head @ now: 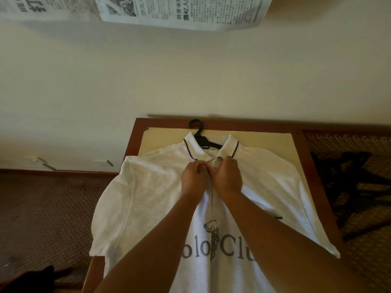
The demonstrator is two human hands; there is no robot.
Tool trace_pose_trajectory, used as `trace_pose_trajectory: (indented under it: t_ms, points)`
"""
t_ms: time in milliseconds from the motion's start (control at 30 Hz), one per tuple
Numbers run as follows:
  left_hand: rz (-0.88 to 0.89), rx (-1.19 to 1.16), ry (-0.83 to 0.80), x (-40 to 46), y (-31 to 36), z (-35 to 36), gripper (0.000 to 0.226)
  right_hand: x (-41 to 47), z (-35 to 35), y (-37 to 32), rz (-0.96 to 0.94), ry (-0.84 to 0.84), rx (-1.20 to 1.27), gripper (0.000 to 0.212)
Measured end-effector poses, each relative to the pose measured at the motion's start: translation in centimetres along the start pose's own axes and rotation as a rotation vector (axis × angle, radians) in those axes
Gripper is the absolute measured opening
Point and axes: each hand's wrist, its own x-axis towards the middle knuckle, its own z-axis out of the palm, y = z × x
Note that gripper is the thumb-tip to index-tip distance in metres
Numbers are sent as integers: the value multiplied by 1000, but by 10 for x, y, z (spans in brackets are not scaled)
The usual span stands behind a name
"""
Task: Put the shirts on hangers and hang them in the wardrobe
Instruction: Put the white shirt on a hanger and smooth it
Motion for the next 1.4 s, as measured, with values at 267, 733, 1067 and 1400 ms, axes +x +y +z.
trace_pose_trajectory:
  t_ms: [267, 733, 1067, 1400]
  points:
    - [207, 485, -41, 23, 3, 20, 27, 17, -12, 6, 115, -11, 263, 19]
    - [-184, -127, 57, 10, 20, 32, 15, 15, -8, 13, 137, -60, 442, 23]
    - [-287, -328, 12, 7, 9, 31, 23, 12, -14, 18, 192, -111, 555, 15]
    - [-339, -355, -5, 9, 9, 29, 19, 17, -25, 19, 309, -212, 687, 21]
